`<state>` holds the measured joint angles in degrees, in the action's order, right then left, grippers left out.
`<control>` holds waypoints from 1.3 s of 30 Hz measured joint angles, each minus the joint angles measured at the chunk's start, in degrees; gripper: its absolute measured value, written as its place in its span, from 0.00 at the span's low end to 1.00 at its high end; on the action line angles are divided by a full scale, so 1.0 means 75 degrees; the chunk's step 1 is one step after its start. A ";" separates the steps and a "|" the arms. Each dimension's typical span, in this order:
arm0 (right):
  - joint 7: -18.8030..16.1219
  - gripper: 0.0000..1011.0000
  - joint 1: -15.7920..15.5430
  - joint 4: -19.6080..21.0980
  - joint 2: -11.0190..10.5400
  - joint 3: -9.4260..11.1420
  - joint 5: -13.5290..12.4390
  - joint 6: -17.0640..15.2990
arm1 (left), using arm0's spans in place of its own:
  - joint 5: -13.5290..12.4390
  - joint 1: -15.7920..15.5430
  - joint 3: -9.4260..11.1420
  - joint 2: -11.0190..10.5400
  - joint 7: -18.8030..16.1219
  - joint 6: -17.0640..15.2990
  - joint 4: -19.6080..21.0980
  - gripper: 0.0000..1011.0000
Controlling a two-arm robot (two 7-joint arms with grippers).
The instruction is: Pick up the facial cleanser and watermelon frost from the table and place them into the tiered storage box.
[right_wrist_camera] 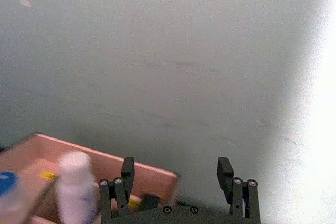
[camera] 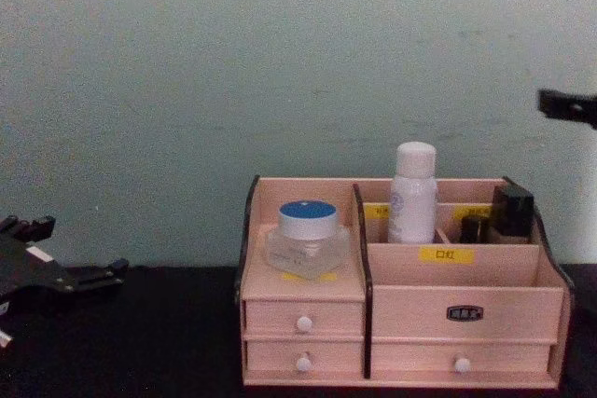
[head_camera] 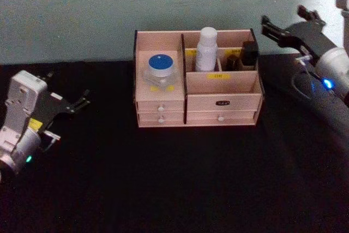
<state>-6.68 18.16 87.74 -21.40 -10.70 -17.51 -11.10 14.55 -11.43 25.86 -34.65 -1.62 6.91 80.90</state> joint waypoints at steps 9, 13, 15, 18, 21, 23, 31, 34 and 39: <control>0.0514 0.99 -0.0544 -0.0039 0.0019 0.0623 0.0063 -0.0419 | 0.0000 -0.0001 0.0000 0.0000 0.0000 0.0000 0.0000 0.99; 0.0635 0.99 -0.0776 -0.0113 0.0050 0.0827 0.0092 -0.0667 | 0.0000 0.0000 0.0000 0.0000 0.0000 0.0000 0.0000 0.99; 0.0655 0.99 -0.0841 -0.0135 0.0062 0.0861 0.0106 -0.0739 | 0.0000 0.0000 0.0000 0.0000 0.0000 0.0000 0.0000 0.99; 0.0677 0.99 -0.0966 -0.0199 0.0097 0.0924 0.0128 -0.0914 | 0.0000 0.0000 0.0000 0.0000 0.0000 0.0000 0.0000 0.99; 0.0675 0.99 -0.1058 -0.0298 0.0145 0.0979 0.0129 -0.1080 | 0.0000 0.0000 0.0000 0.0000 0.0000 0.0000 0.0000 0.99; 0.0667 0.99 -0.1088 -0.0357 0.0167 0.0998 0.0132 -0.1151 | 0.0000 0.0000 0.0000 0.0000 0.0000 0.0000 0.0000 0.99; 0.0597 0.99 -0.1118 -0.0624 0.0322 0.1076 0.0185 -0.1374 | 0.0000 0.0000 0.0000 0.0000 0.0000 0.0000 0.0000 0.99; 0.0557 0.99 -0.1110 -0.0697 0.0367 0.1098 0.0215 -0.1408 | 0.0000 0.0000 0.0000 0.0000 0.0000 0.0000 0.0000 0.99; 0.0502 0.99 -0.1096 -0.0761 0.0395 0.1131 0.0230 -0.1415 | 0.0000 -0.0001 0.0000 0.0000 0.0000 0.0000 0.0000 0.99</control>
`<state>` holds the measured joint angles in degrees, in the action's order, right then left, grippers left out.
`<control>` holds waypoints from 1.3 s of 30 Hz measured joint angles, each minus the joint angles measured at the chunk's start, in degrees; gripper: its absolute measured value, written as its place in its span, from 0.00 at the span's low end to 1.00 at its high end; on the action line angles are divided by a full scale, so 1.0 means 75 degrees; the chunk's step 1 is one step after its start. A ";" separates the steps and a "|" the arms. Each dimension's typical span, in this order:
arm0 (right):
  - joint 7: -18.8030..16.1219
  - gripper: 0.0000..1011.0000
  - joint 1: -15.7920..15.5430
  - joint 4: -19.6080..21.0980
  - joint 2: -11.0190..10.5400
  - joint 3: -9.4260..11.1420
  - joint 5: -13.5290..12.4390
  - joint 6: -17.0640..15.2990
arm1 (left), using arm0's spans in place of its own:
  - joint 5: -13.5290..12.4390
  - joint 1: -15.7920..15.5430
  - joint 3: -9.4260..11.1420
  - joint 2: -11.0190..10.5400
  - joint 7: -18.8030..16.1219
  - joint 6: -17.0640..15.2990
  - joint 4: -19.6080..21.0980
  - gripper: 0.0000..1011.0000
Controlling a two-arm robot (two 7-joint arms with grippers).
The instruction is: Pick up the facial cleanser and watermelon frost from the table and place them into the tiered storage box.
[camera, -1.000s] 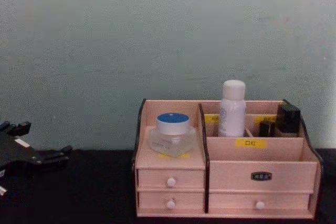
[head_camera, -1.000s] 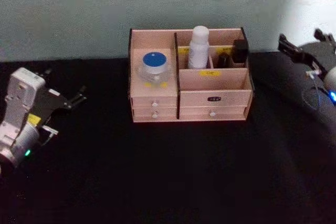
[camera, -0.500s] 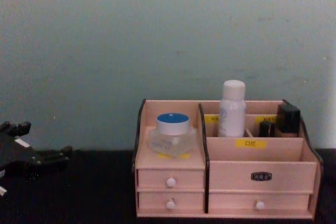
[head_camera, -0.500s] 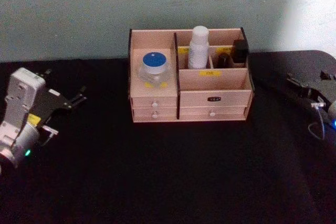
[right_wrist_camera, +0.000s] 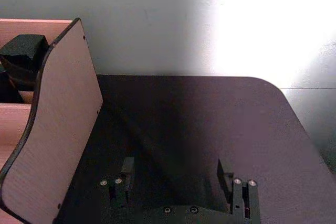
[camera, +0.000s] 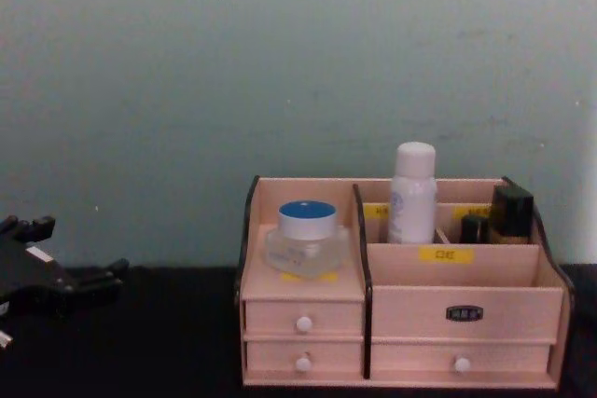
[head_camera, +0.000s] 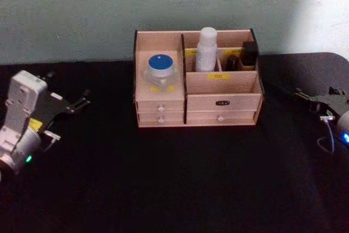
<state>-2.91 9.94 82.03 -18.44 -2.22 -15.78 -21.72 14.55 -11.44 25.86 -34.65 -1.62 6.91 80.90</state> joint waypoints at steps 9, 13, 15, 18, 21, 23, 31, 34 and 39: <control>0.0009 0.99 -0.0001 0.0021 -0.0012 -0.0012 0.0000 0.0000 | 0.0000 0.0000 0.0000 0.0000 0.0000 0.0000 0.0000 0.99; 0.0015 0.99 -0.0004 0.0029 -0.0015 -0.0016 -0.0001 0.0000 | 0.0000 0.0000 0.0000 0.0000 0.0000 0.0000 0.0000 0.99; 0.0017 0.99 -0.0004 0.0032 -0.0016 -0.0017 -0.0001 0.0000 | 0.0000 0.0000 0.0000 0.0000 0.0000 0.0000 0.0000 0.99; 0.0019 0.99 -0.0004 0.0036 -0.0018 -0.0019 -0.0003 0.0001 | 0.0000 0.0001 0.0000 0.0000 0.0000 0.0000 0.0000 0.99; 0.0023 0.99 -0.0004 0.0039 -0.0020 -0.0022 -0.0005 0.0002 | 0.0000 0.0001 0.0000 0.0000 0.0000 0.0000 0.0000 0.99; 0.0025 0.99 -0.0004 0.0041 -0.0021 -0.0024 -0.0006 0.0003 | 0.0000 0.0000 0.0000 0.0000 0.0000 0.0000 0.0000 0.99; 0.0031 0.99 -0.0004 0.0049 -0.0025 -0.0025 -0.0008 0.0007 | 0.0000 0.0000 0.0000 0.0000 0.0000 0.0000 0.0000 0.99; 0.0031 0.99 -0.0004 0.0049 -0.0025 -0.0025 -0.0008 0.0009 | 0.0000 0.0001 0.0000 0.0000 0.0000 0.0000 0.0000 0.99; 0.0031 0.99 -0.0004 0.0050 -0.0025 -0.0025 -0.0008 0.0010 | 0.0000 0.0001 0.0000 0.0000 0.0000 0.0000 0.0000 0.99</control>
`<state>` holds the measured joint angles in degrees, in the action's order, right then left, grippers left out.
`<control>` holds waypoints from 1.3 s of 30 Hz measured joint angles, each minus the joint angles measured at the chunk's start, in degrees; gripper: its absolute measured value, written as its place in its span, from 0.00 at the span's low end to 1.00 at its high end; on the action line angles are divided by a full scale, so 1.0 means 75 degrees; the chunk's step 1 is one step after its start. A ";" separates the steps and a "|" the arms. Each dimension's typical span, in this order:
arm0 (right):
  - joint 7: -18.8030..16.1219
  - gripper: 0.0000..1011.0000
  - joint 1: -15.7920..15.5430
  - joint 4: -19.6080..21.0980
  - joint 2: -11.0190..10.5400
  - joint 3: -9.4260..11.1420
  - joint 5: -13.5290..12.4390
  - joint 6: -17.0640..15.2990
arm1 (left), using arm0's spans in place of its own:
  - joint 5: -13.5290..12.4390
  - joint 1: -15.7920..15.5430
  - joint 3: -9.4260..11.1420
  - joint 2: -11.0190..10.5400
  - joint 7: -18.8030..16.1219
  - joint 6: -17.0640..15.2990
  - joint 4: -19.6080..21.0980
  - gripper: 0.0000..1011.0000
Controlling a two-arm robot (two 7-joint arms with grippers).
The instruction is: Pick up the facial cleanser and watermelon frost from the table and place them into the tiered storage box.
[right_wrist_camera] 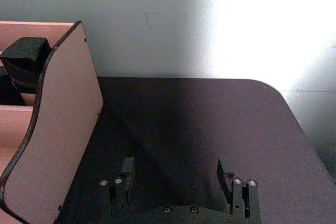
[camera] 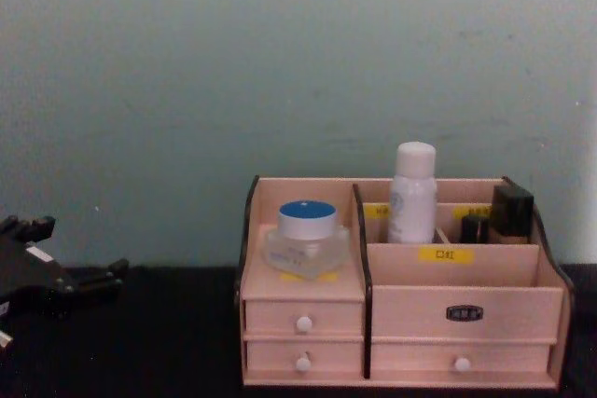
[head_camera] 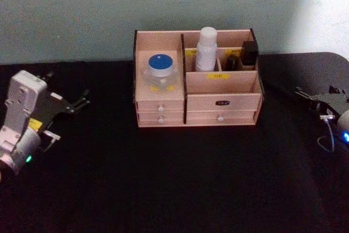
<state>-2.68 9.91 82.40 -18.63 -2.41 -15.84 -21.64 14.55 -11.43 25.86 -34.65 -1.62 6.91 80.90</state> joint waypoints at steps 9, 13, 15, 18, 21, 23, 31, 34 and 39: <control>-0.0001 0.99 0.0000 0.0000 0.0000 0.0000 0.0000 0.0001 | 0.0000 0.0000 0.0000 0.0000 0.0000 0.0000 0.0000 0.99; -0.0001 0.99 0.0000 -0.0001 0.0000 0.0000 0.0000 0.0000 | 0.0000 0.0000 0.0000 0.0000 0.0001 0.0000 0.0000 0.99; 0.0000 0.99 0.0000 -0.0001 -0.0001 0.0000 0.0000 0.0001 | 0.0000 0.0000 0.0000 0.0000 0.0000 0.0000 0.0000 0.99; 0.0000 0.99 0.0000 -0.0001 0.0000 0.0000 0.0000 0.0001 | 0.0000 0.0000 0.0000 0.0000 0.0000 0.0000 0.0001 0.99; -0.0001 0.99 -0.0001 -0.0001 0.0000 0.0000 0.0001 0.0001 | 0.0000 0.0000 0.0000 0.0000 0.0000 0.0000 0.0000 0.99; -0.0001 0.99 0.0000 -0.0001 0.0000 0.0000 0.0001 0.0001 | 0.0000 0.0000 0.0000 0.0000 0.0000 0.0000 0.0000 0.99; -0.0001 0.99 0.0000 -0.0001 0.0000 0.0000 0.0001 0.0001 | 0.0000 0.0000 0.0000 0.0000 0.0000 0.0000 0.0000 0.99; -0.0001 0.99 -0.0001 -0.0001 0.0000 0.0000 0.0001 0.0001 | 0.0000 0.0000 0.0000 0.0000 0.0000 0.0000 0.0000 0.99; -0.0001 0.99 -0.0001 -0.0001 0.0000 0.0001 0.0001 0.0000 | 0.0000 0.0000 0.0000 0.0000 0.0000 0.0000 0.0000 0.99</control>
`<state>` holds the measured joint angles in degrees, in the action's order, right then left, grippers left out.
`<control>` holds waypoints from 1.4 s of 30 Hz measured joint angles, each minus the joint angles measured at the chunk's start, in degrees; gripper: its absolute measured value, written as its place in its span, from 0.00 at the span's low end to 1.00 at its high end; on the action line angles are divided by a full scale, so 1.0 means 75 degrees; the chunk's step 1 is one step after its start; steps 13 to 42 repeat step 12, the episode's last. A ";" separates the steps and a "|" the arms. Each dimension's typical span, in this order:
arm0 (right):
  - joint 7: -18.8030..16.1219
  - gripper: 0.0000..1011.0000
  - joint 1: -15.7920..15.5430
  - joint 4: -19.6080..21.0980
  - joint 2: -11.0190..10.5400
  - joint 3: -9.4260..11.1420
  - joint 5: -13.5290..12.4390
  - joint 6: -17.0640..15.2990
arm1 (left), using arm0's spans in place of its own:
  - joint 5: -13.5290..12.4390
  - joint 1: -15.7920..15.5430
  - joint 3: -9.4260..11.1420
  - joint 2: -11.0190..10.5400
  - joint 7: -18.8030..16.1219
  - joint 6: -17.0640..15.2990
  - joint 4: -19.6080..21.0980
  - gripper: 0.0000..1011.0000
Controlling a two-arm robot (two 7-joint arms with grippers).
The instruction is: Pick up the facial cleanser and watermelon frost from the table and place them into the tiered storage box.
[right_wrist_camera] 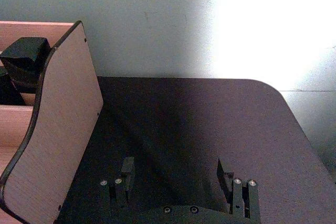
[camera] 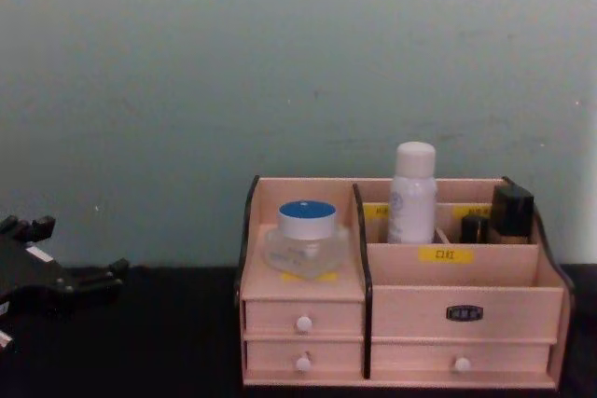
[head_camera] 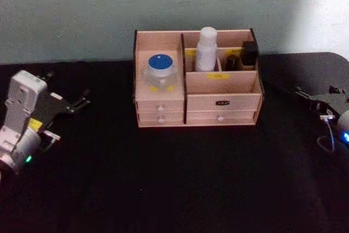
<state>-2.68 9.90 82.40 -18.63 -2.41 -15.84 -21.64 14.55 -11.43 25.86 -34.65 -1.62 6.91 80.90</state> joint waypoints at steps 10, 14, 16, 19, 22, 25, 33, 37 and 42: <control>0.0000 0.99 0.0000 0.0000 0.0000 0.0000 0.0000 0.0001 | 0.0000 0.0000 0.0000 0.0000 0.0000 0.0000 0.0000 0.99; 0.0000 0.99 0.0000 0.0000 0.0000 0.0000 0.0000 0.0000 | 0.0000 0.0000 0.0000 0.0000 0.0000 0.0000 0.0000 0.99; 0.0000 0.99 0.0000 0.0000 0.0000 0.0000 0.0000 0.0000 | 0.0000 0.0000 0.0000 0.0000 0.0000 0.0000 0.0000 0.99; 0.0000 0.99 0.0000 0.0000 0.0000 0.0000 0.0000 0.0000 | 0.0000 0.0000 0.0000 0.0000 0.0000 0.0000 0.0000 0.99; 0.0000 0.99 0.0000 0.0000 0.0000 0.0000 0.0000 0.0000 | 0.0000 0.0000 0.0000 0.0000 0.0000 0.0000 0.0000 0.99; 0.0000 0.99 0.0000 0.0000 0.0000 0.0000 0.0000 0.0000 | 0.0000 0.0000 0.0000 0.0000 0.0000 0.0000 0.0000 0.99; 0.0000 0.99 0.0000 0.0000 0.0000 0.0000 0.0000 0.0000 | 0.0000 0.0000 0.0000 0.0000 0.0000 0.0000 0.0000 0.99; 0.0000 0.99 0.0000 0.0000 0.0000 0.0000 0.0000 0.0000 | 0.0000 0.0000 0.0000 0.0000 0.0000 0.0000 0.0000 0.99; 0.0000 0.99 0.0000 0.0000 0.0000 0.0000 0.0000 0.0000 | 0.0000 0.0000 0.0000 0.0000 0.0000 0.0000 0.0000 0.99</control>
